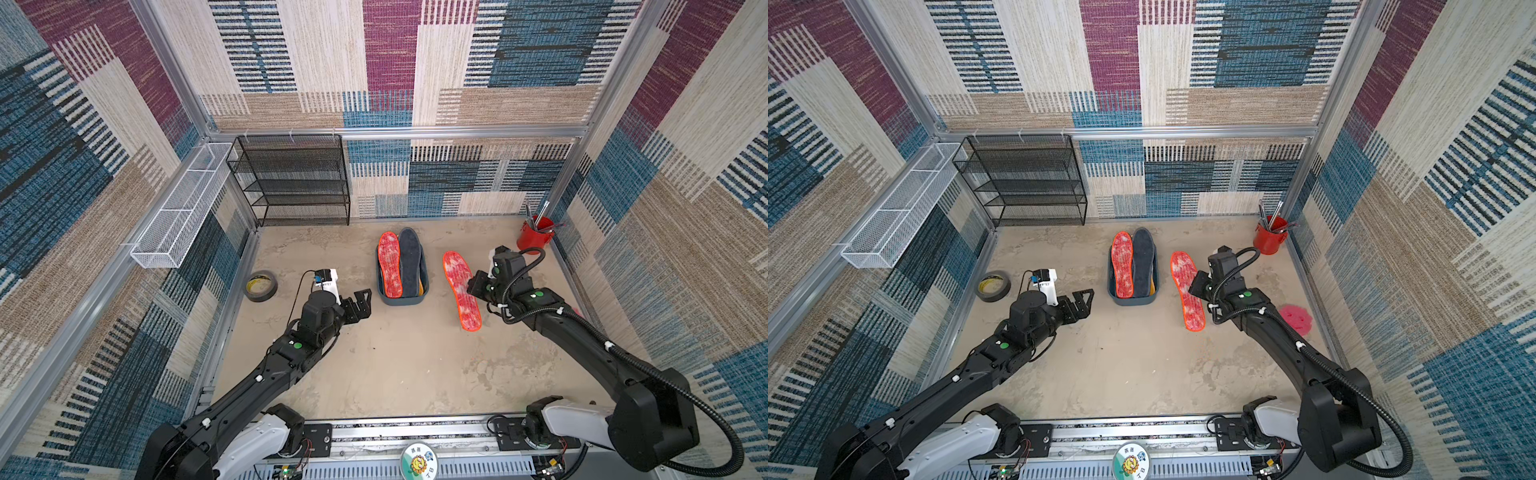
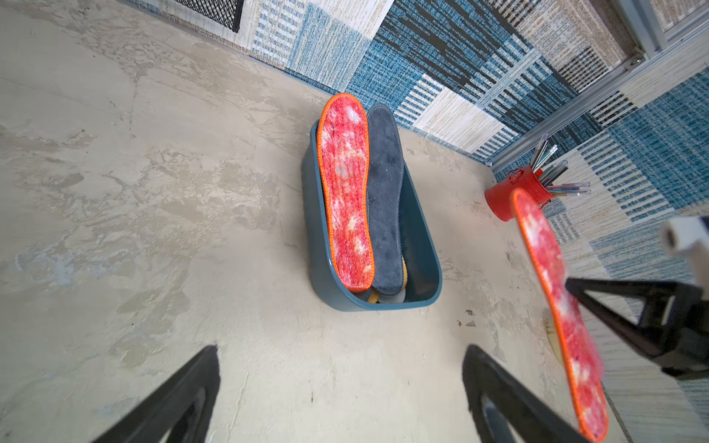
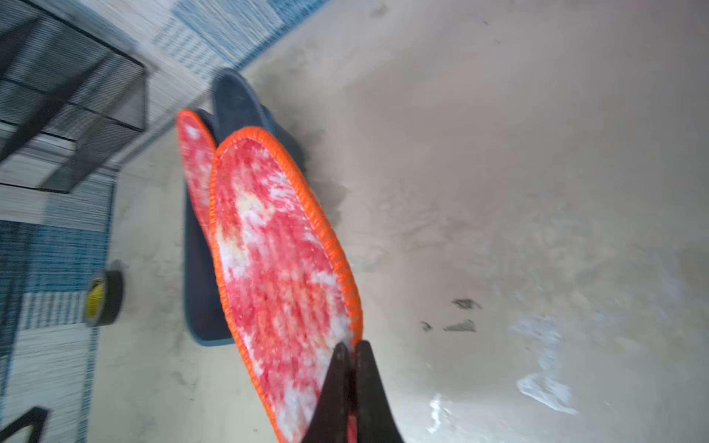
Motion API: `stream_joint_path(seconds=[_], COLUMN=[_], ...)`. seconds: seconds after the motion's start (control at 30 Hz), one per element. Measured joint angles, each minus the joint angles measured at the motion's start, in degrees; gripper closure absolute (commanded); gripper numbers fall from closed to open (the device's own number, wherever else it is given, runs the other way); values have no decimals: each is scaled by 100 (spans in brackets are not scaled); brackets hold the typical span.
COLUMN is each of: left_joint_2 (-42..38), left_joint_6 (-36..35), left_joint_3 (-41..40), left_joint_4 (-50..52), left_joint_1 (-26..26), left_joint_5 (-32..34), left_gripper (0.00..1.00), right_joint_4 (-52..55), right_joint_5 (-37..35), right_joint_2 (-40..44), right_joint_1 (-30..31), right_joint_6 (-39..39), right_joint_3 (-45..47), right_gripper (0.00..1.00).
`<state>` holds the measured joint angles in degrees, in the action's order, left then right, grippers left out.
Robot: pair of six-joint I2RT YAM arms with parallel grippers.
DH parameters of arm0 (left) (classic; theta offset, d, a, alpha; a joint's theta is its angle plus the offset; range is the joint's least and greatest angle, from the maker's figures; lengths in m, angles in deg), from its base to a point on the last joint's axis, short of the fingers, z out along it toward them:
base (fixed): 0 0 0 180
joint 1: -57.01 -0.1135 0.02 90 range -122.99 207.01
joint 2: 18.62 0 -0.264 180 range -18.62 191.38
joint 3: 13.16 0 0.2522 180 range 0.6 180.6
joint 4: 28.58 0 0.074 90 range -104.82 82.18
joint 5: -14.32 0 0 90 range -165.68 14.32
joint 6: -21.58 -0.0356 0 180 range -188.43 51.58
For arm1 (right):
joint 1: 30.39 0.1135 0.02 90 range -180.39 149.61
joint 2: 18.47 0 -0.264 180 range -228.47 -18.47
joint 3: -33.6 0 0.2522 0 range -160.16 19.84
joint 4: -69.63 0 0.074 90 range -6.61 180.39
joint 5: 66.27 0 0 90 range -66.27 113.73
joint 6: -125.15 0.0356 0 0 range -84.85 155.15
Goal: Put the insoles into the storage box
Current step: Place the insole in the storage box.
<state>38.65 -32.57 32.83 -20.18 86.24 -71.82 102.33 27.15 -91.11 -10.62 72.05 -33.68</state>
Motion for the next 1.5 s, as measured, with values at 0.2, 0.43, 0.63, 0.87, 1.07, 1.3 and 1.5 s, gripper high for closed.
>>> stream_joint_path(seconds=[0.2,0.43,0.63,0.87,1.07,1.3,1.5], left_joint_2=[175,175,212,151,87,70,7], left_joint_6=[0,-13,-28,-63,-114,-116,-118], left_joint_3=[9,24,44,98,98,98,98], left_joint_4=[-166,-170,-188,-164,-146,-120,-107], left_joint_1=[-66,-142,-229,-299,-332,-361,-389], left_joint_5=[-468,-855,-1202,-1381,-1453,-1467,-1469], left_gripper=[0,0,1,1,1,1,1], right_joint_4=[-549,-1182,-1375,-1521,-1521,-1624,-1735], right_joint_5=[-4,-101,-66,-308,-562,-776,-1016], right_joint_2=[-960,-2376,-3482,-4065,-4295,-4430,-4448], right_joint_1=[396,706,791,809,831,911,994], right_joint_6=[352,463,501,549,634,721,870], right_joint_3=[-798,-1926,-2736,-3213,-3141,-3003,-2813], right_gripper=[100,100,100,100,100,100,100])
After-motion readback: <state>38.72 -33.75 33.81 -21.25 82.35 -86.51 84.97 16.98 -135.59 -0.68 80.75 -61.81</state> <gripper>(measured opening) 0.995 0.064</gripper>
